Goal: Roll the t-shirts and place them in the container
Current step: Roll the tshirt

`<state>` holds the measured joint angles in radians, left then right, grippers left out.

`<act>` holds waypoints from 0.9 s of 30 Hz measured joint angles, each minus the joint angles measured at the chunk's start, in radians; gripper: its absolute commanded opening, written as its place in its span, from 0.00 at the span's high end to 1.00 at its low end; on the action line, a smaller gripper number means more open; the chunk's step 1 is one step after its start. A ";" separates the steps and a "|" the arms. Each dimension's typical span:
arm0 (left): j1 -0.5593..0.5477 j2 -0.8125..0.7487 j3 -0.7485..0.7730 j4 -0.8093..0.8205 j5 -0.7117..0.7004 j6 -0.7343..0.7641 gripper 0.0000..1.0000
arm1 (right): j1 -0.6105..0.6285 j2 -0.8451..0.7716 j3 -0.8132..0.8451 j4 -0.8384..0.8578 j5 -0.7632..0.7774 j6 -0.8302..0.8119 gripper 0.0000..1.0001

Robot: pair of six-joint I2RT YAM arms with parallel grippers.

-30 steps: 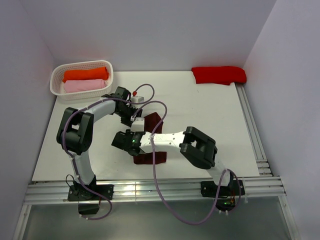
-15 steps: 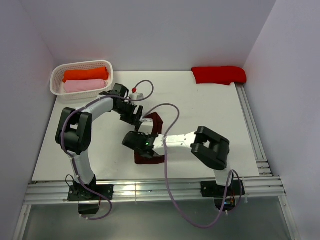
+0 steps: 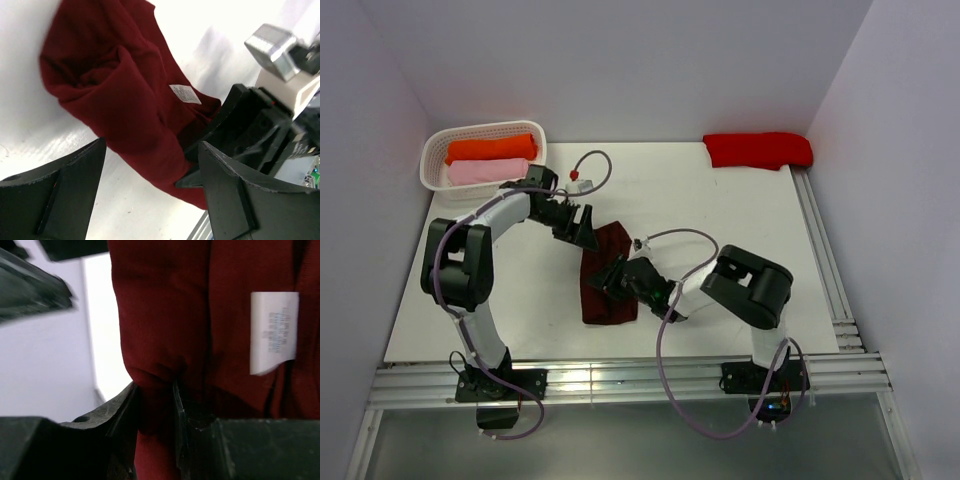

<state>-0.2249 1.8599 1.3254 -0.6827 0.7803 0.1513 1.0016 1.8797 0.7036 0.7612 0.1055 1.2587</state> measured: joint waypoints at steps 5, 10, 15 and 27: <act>-0.002 -0.002 -0.062 0.037 -0.053 0.005 0.21 | -0.018 0.089 -0.047 0.238 -0.071 0.087 0.79; -0.003 -0.002 -0.085 0.081 -0.129 -0.003 0.25 | -0.031 0.142 -0.077 0.377 -0.104 0.145 0.78; -0.026 -0.002 -0.088 0.098 -0.190 -0.026 0.38 | -0.032 0.141 -0.077 0.369 -0.106 0.154 0.75; -0.109 -0.014 -0.077 0.091 -0.343 -0.071 0.71 | -0.009 -0.002 0.079 -0.151 -0.031 0.099 0.46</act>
<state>-0.3340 1.8454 1.2488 -0.5915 0.4370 0.0803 0.9928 1.8778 0.7830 0.6106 0.0742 1.3579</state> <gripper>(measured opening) 0.355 0.512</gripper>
